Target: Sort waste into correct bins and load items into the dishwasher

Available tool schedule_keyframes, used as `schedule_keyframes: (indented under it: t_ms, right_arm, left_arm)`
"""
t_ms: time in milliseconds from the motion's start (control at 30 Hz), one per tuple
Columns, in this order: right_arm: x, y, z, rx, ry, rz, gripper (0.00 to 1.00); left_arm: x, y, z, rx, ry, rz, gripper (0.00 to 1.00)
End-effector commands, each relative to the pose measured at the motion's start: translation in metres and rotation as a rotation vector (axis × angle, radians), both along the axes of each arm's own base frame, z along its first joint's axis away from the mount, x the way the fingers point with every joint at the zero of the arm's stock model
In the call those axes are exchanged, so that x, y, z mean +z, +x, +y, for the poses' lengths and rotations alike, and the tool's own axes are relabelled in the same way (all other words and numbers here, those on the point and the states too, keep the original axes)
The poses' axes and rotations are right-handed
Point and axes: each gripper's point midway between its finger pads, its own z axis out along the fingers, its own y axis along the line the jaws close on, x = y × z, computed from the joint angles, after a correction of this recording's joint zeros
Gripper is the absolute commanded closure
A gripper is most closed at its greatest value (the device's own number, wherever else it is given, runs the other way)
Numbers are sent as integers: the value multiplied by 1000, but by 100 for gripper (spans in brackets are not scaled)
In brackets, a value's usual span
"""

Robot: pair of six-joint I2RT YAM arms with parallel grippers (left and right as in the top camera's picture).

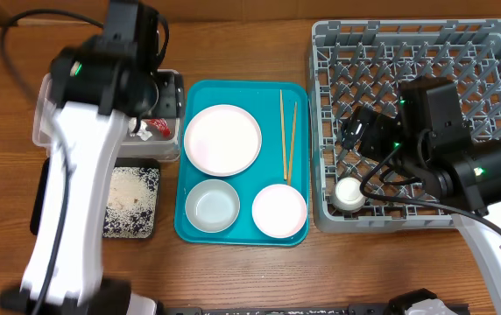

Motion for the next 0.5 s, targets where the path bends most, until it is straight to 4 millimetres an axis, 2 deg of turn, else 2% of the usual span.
schedule_keyframes:
  t_ms: [0, 33, 167, 467]
  right_arm:
    - [5, 3, -1, -3, -4, -21, 0]
    - [5, 3, -1, -3, -4, -21, 0]
    - [5, 3, -1, -4, -5, -21, 0]
    - [5, 3, -1, -4, -5, -21, 0]
  left_arm:
    - [36, -30, -6, -58, -10, -87, 5]
    - [39, -36, -6, -62, -11, -91, 0]
    - [44, -55, -2, -65, -10, -77, 0]
    - [40, -54, -2, -65, -5, -61, 0]
